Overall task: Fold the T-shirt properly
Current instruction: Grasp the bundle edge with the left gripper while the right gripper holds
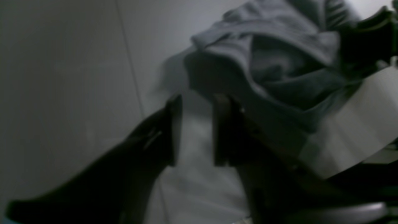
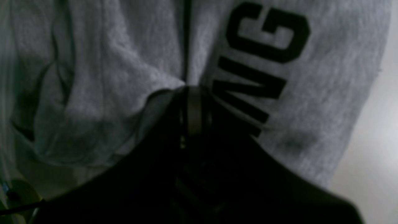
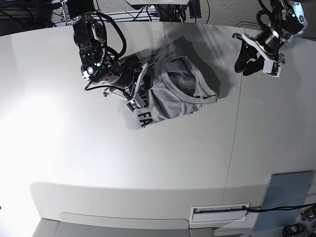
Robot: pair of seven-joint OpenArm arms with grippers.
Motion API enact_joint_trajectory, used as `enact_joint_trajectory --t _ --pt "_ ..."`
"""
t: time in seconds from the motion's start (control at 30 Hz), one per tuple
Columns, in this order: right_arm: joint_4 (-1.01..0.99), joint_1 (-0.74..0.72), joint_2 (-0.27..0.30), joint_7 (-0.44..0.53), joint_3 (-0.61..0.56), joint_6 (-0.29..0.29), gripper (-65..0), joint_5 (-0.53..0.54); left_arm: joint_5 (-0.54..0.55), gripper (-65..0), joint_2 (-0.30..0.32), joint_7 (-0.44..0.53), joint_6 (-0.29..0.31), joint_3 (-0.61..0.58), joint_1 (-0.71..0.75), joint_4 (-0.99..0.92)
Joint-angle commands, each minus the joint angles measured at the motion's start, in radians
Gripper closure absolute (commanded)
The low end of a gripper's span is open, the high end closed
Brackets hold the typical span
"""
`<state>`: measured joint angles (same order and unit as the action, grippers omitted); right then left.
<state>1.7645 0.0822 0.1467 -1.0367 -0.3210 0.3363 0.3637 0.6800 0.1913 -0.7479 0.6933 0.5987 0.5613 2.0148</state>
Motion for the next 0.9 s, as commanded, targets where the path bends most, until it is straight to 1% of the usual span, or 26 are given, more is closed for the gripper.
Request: enact_joint_trajectory --t 0.0,0.07,0.17,0.2,0.23,0.3,0.33,0.4,0.47,0.57,0.67,0.7,0.77,0.87 --pt "0.038 -0.018 0.0 0.019 0.002 0.003 0.0 0.01 0.026 -8.4 0.008 0.023 0.005 0.006 0.001 0.017" --pt "0.071 -0.018 0.0 0.019 0.002 0.003 0.0 0.009 0.031 -0.8 0.008 0.022 0.005 0.006 -0.012 0.017" --pt "0.101 -0.018 -0.001 0.021 0.007 0.003 0.0 -0.028 0.031 0.0 0.008 0.021 0.003 0.006 -0.03 0.016" --pt "0.102 -0.018 -0.003 0.025 0.014 0.002 0.0 -0.051 0.031 0.0 0.008 0.021 -0.014 0.005 -0.033 0.015" --pt "0.102 -0.018 -0.006 0.032 0.025 -0.004 0.0 -0.071 0.035 0.0 0.008 0.022 -0.016 0.003 -0.033 0.015" --pt "0.102 -0.019 -0.006 0.065 0.051 -0.048 0.0 -0.101 0.071 0.0 0.009 -0.005 0.005 -0.025 -0.029 0.015" --pt "0.102 -0.019 -0.006 0.089 0.068 -0.061 0.0 -0.12 0.099 0.0 0.008 -0.04 0.005 -0.053 -0.029 0.015" --pt "0.101 -0.023 -0.006 0.118 0.103 -0.066 0.0 -0.156 0.129 0.0 0.009 -0.092 0.005 -0.138 -0.03 0.015" --pt "0.094 -0.042 -0.006 0.118 0.133 -0.066 0.0 -0.168 0.122 0.0 0.009 -0.094 0.005 -0.233 -0.032 0.015" --pt "0.052 -0.085 -0.006 0.122 0.16 -0.067 0.0 -0.172 0.048 0.0 0.008 -0.094 0.005 -0.369 -0.055 0.015" --pt "-0.045 -0.145 -0.006 0.126 0.162 -0.066 0.0 -0.17 -0.029 0.0 0.008 -0.094 0.005 -0.496 -0.09 0.015" --pt "-0.081 -0.168 -0.006 0.127 0.16 -0.066 0.0 -0.17 -0.05 0.0 0.008 -0.095 -0.018 -0.534 -0.101 0.015" --pt "-0.146 -0.217 -0.006 0.136 0.158 -0.066 0.0 -0.17 -0.08 0.0 0.008 -0.093 -0.047 -0.597 -0.119 0.015" --pt "-0.235 -0.299 -0.006 0.148 0.158 -0.065 0.0 -0.17 -0.086 0.0 0.008 -0.09 -0.046 -0.673 -0.136 0.013"
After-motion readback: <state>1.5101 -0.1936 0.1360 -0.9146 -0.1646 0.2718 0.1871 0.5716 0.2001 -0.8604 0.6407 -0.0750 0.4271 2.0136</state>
